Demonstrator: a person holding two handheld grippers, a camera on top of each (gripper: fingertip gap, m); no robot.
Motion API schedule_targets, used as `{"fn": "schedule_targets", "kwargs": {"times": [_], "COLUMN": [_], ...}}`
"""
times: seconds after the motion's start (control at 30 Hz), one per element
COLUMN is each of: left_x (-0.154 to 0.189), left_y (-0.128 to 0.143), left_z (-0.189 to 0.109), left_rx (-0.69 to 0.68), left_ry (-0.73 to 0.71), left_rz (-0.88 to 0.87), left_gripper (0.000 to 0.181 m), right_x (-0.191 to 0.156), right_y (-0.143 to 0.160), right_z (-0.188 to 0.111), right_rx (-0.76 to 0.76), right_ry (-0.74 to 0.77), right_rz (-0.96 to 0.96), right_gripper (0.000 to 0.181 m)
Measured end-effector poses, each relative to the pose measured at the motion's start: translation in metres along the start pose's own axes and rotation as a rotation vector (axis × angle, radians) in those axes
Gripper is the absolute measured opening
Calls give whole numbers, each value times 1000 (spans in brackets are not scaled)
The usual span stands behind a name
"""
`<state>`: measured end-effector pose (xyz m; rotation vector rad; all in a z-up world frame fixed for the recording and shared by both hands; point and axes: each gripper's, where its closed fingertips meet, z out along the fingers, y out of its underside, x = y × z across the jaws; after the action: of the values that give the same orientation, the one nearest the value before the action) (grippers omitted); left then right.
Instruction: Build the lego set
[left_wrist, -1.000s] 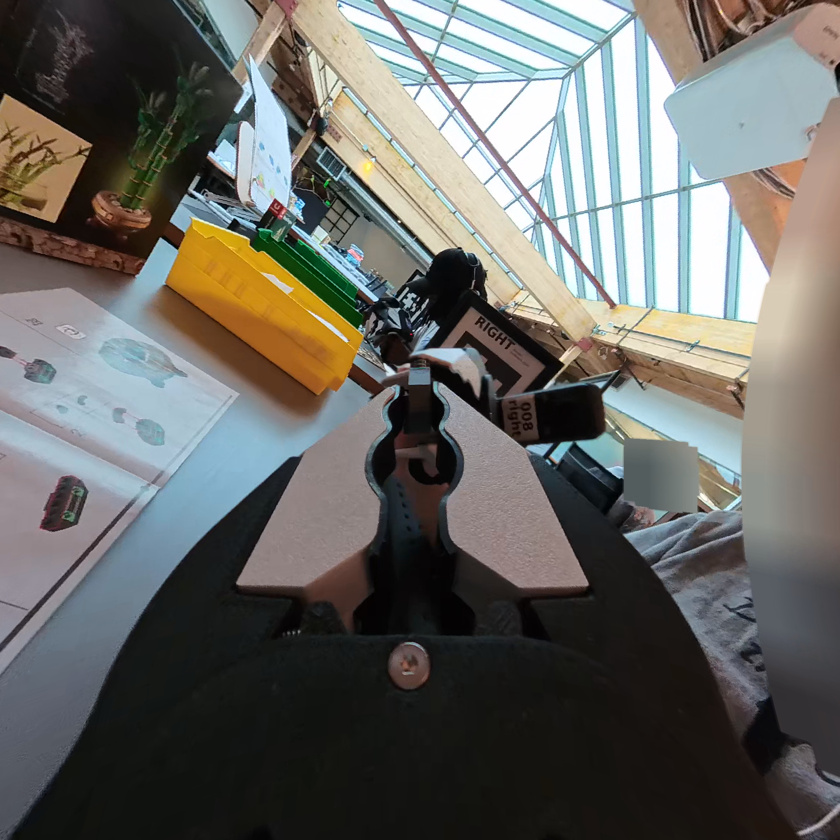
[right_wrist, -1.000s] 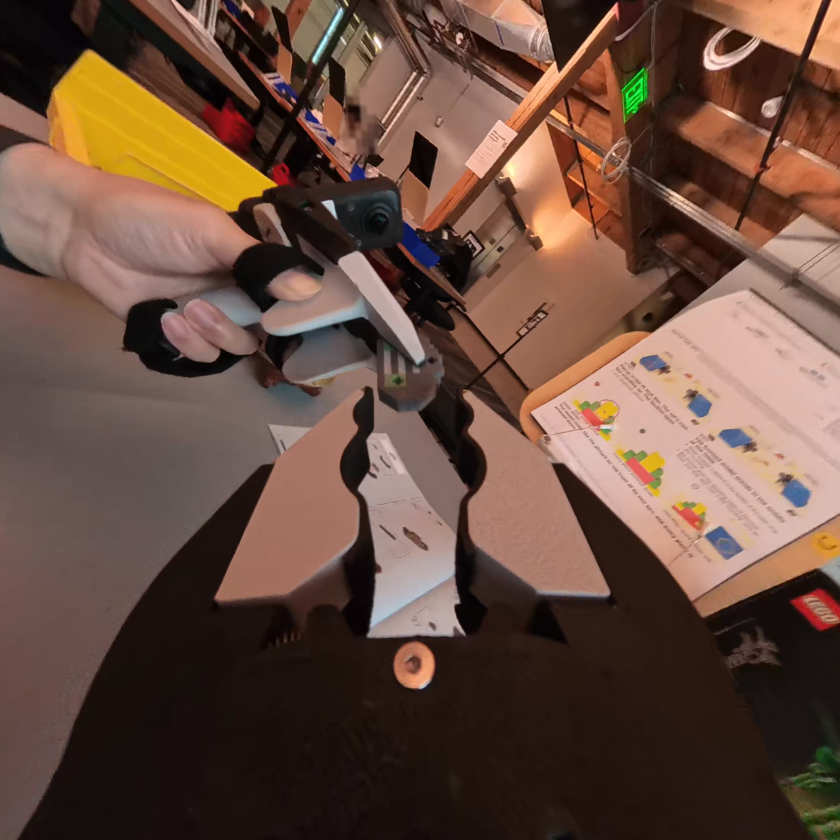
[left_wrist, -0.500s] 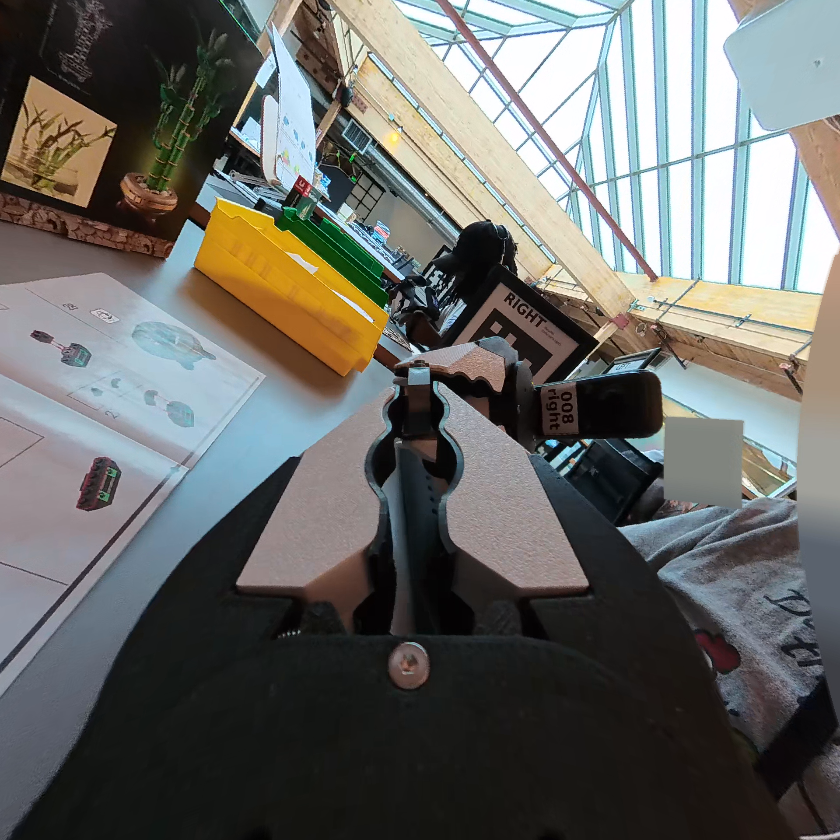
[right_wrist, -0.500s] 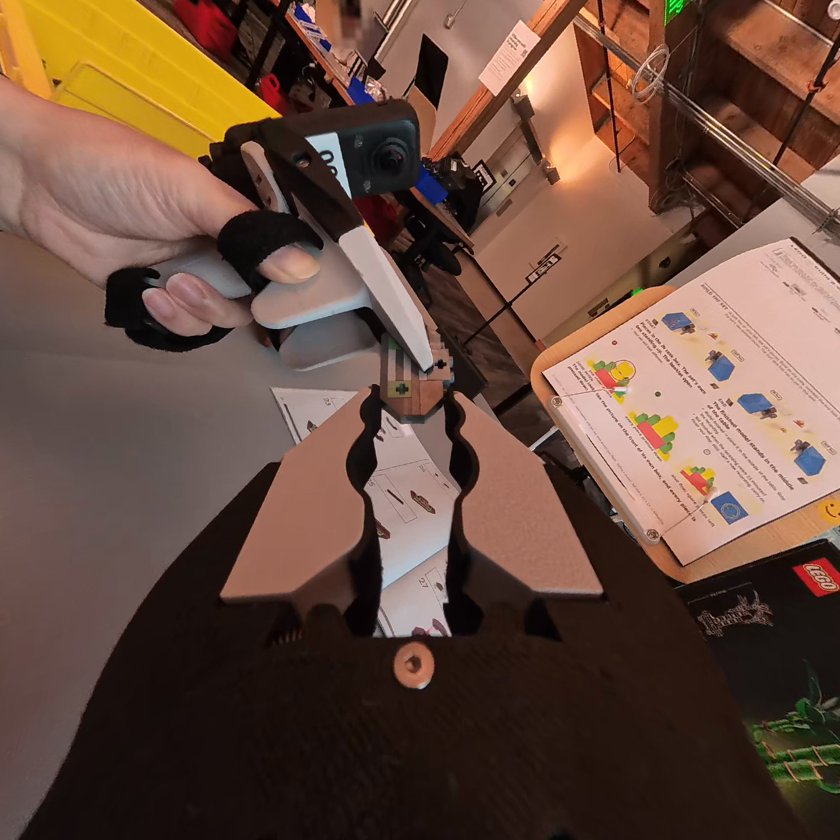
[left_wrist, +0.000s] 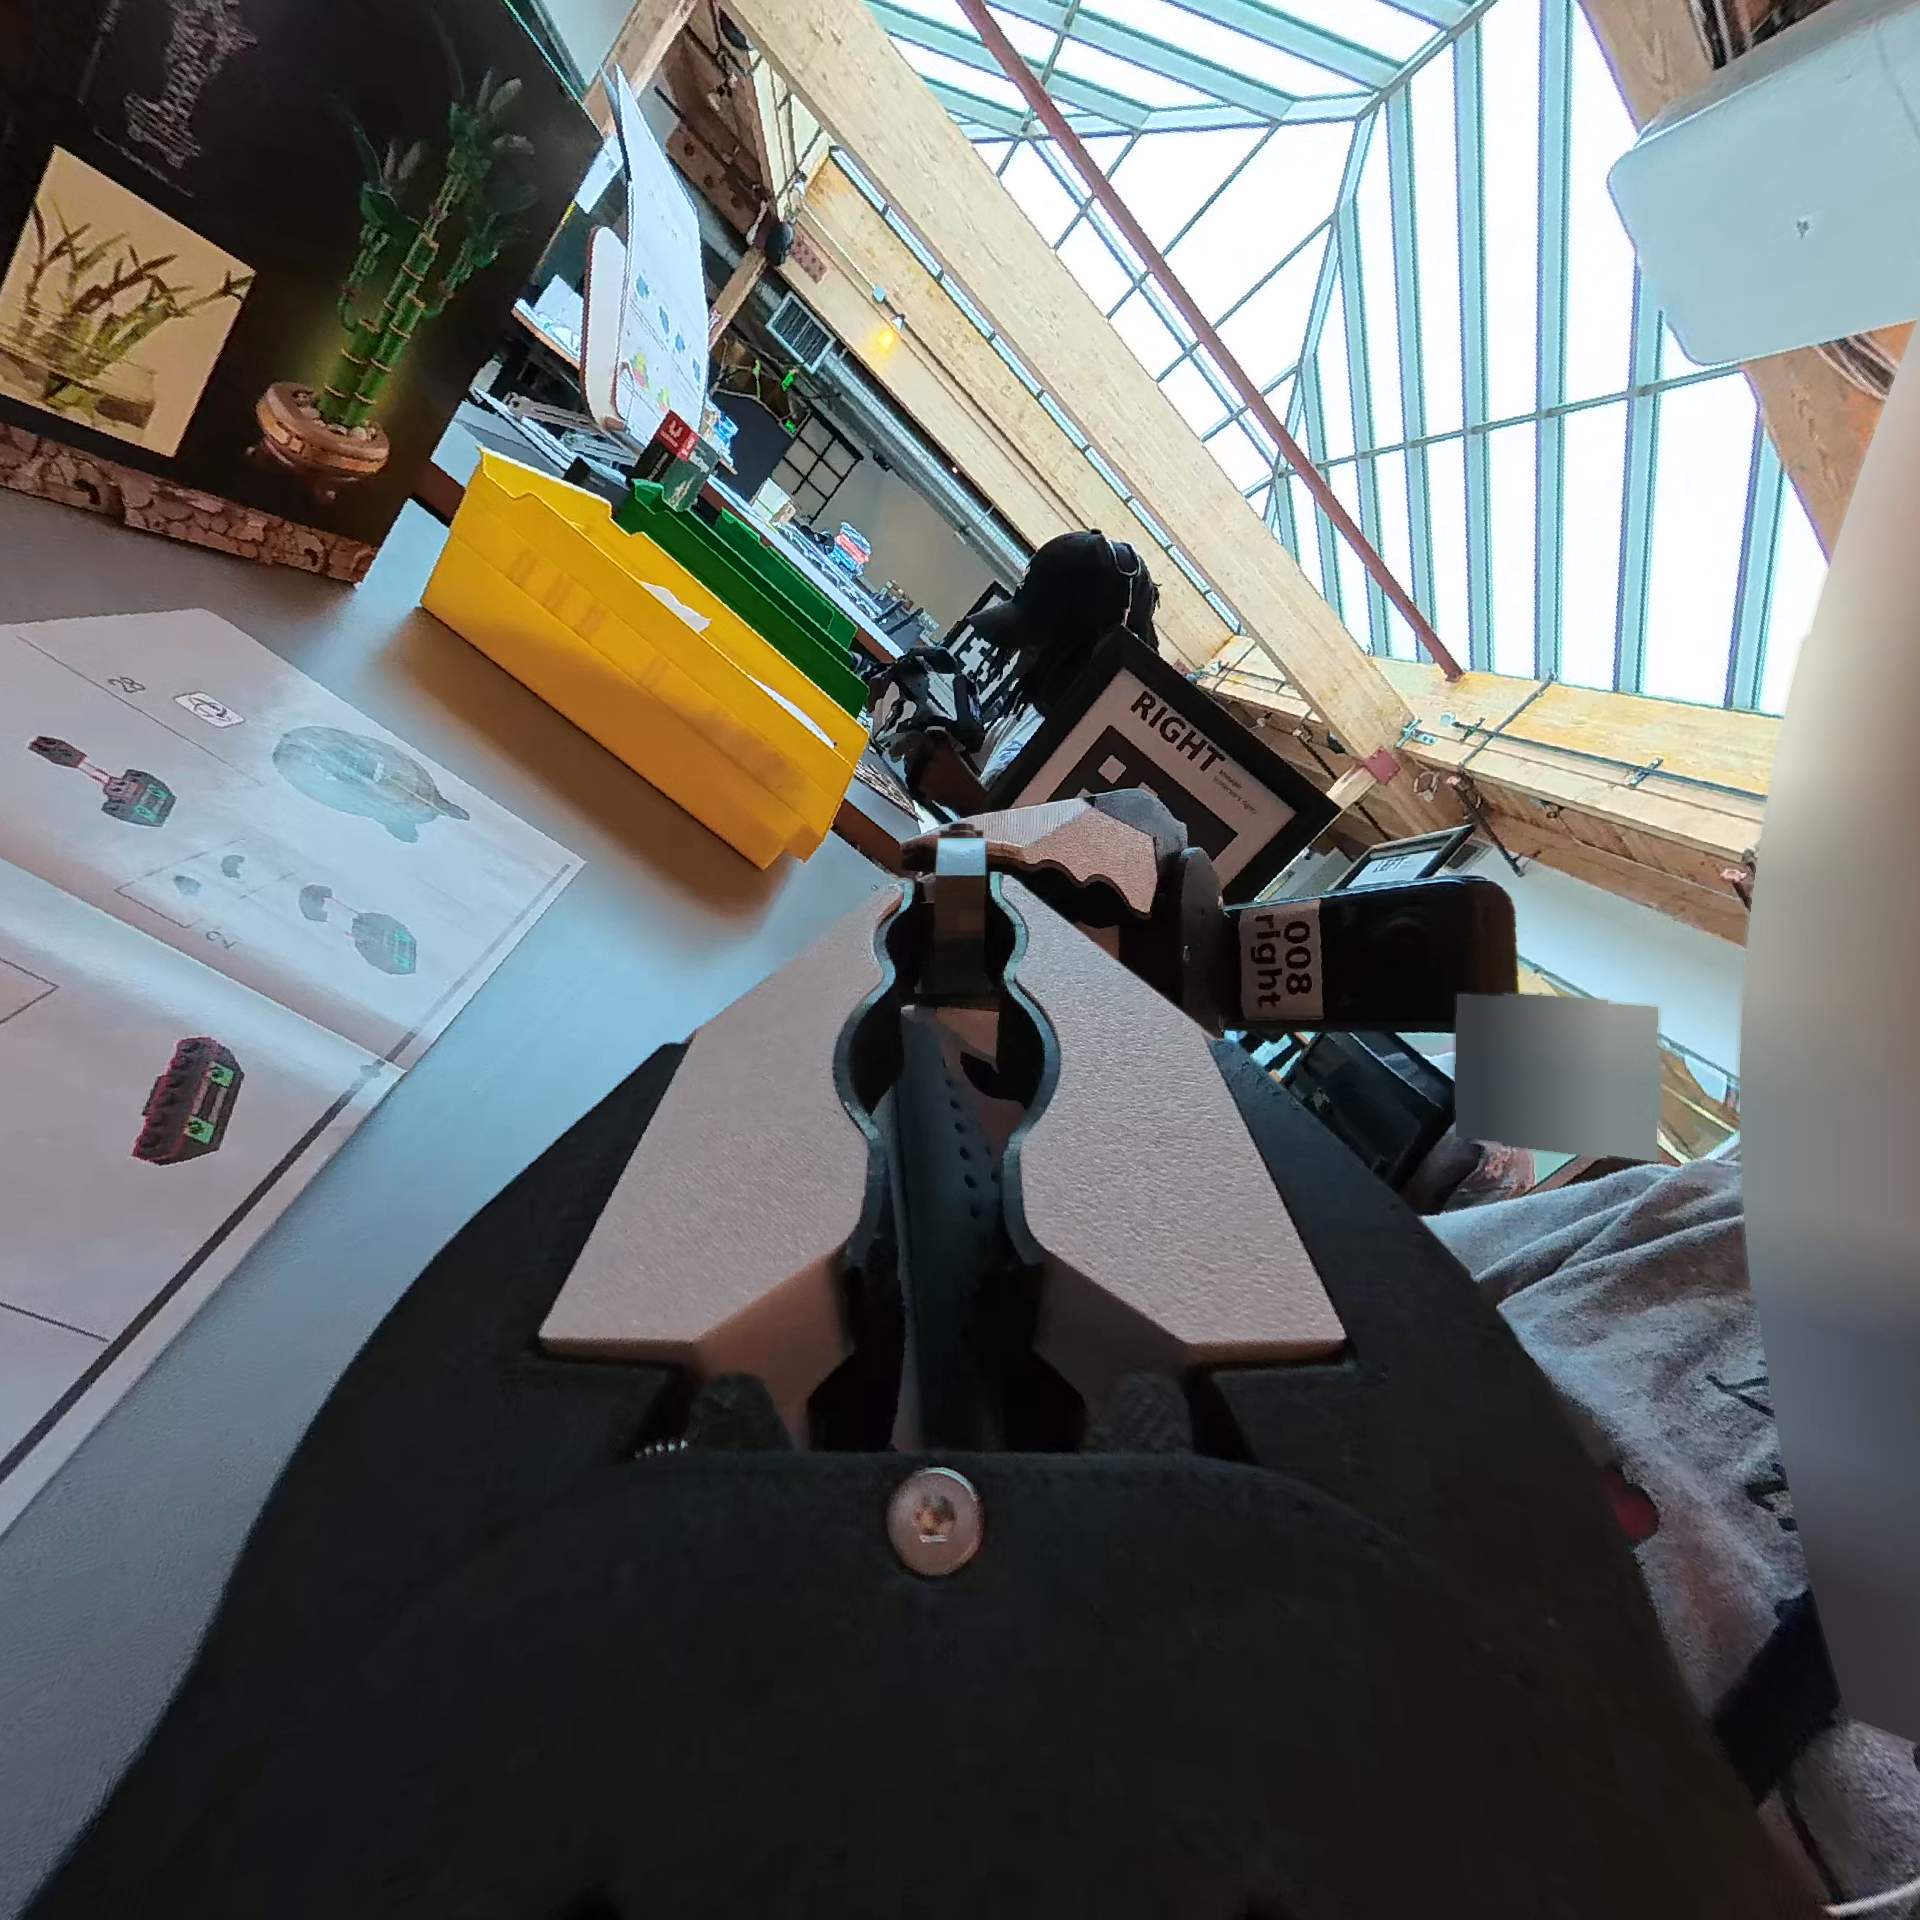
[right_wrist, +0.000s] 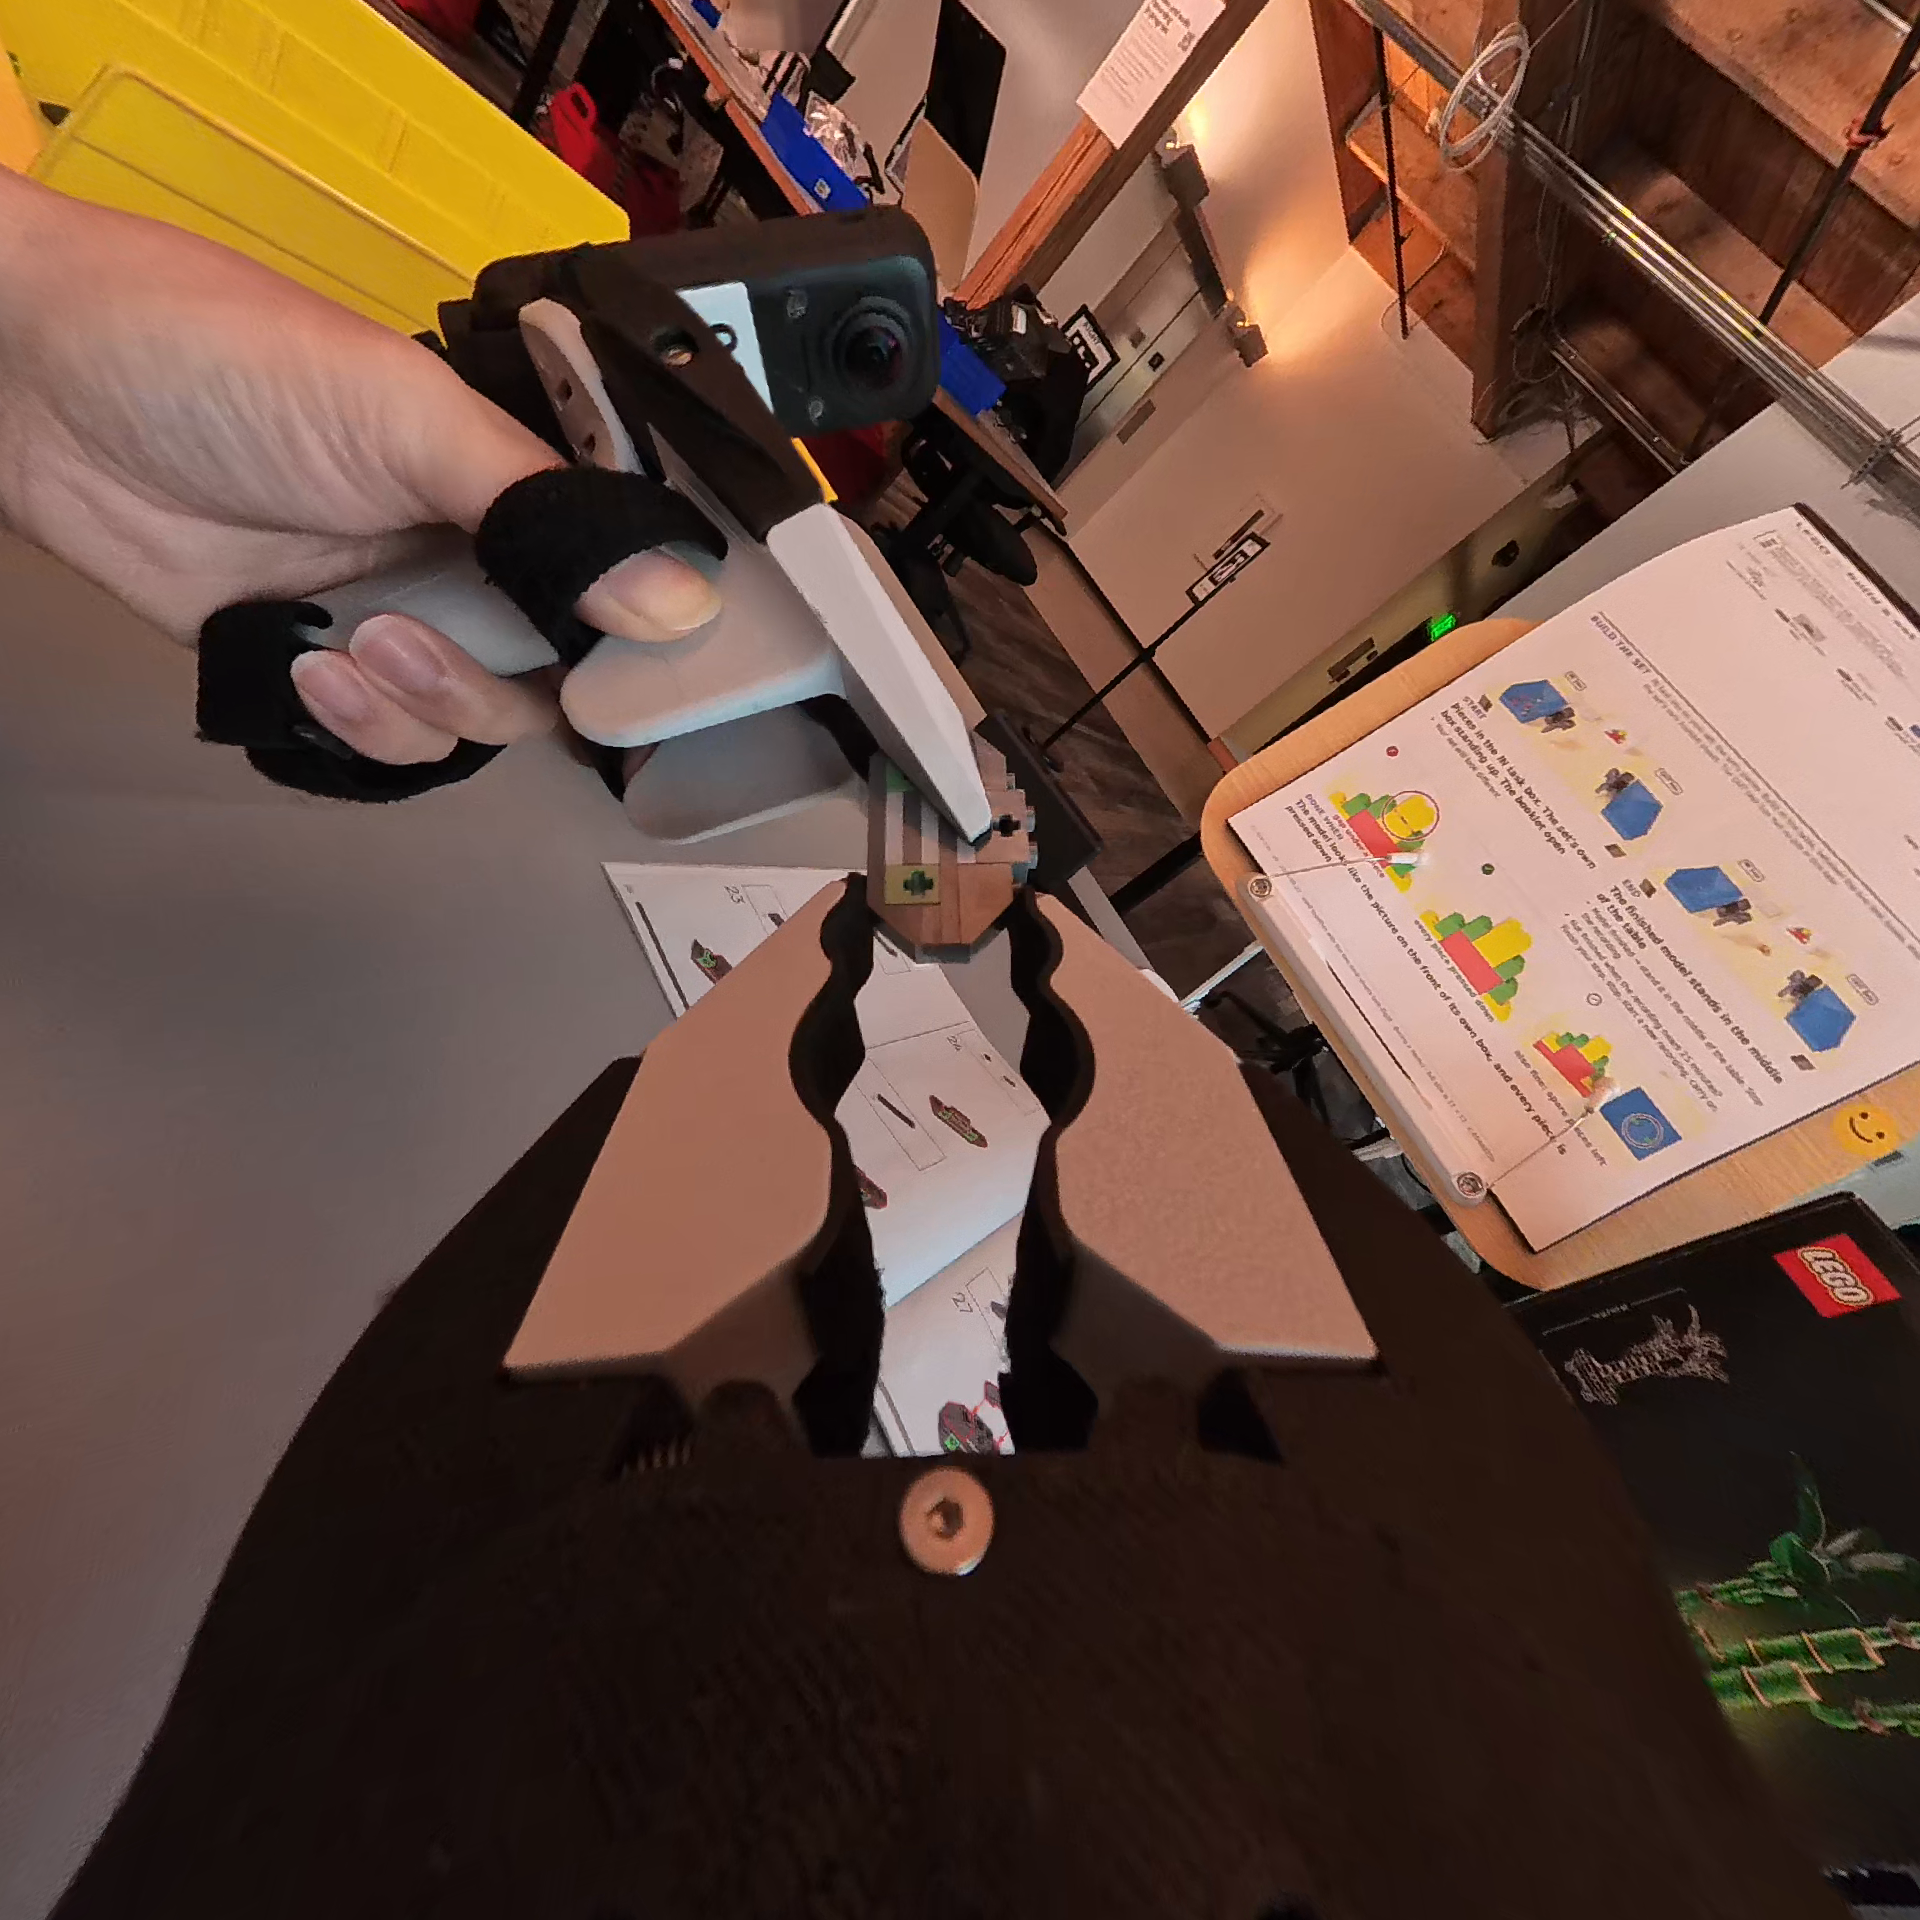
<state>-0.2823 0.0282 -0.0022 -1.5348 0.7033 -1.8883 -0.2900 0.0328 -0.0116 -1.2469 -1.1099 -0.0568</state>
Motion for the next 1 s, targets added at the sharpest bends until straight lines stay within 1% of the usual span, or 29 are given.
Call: {"fn": "schedule_targets", "kwargs": {"times": [0.17,0.23,0.3,0.47,0.6,0.73,0.8,0.83,0.87,0.9,0.93,1.0], "left_x": [1,-1,-1,3,5,6,10,12,12,12,9,-4], "left_y": [-5,-4,-4,-3,-3,-3,-5,-7,-10,-12,-12,-8], "left_z": [-2,-2,-2,-1,0,0,-2,-4,-7,-12,-17,-27], "left_rx": [20,16,16,17,18,13,-2,-17,-30,-47,-79,-163], "left_ry": [-8,-27,-33,-18,-3,24,59,72,73,61,26,-104], "left_rz": [22,37,46,49,40,12,-7,-7,12,66,159,439], "left_gripper": [9,8,8,8,8,8,10,16,28,36,39,53], "right_x": [2,2,2,3,2,3,3,6,7,6,9,6], "right_y": [-4,-2,-2,-4,-6,-6,-9,-8,-8,-9,-8,-7], "right_z": [4,5,5,2,1,1,1,-1,-3,-5,-7,-9], "right_rx": [56,31,16,12,29,48,69,72,89,110,118,132], "right_ry": [-16,12,27,14,-21,-25,-28,-23,-32,-54,-53,-116], "right_rz": [82,21,0,25,88,88,88,98,107,127,154,196], "right_gripper": [27,27,27,26,26,26,27,27,27,27,27,26]}}
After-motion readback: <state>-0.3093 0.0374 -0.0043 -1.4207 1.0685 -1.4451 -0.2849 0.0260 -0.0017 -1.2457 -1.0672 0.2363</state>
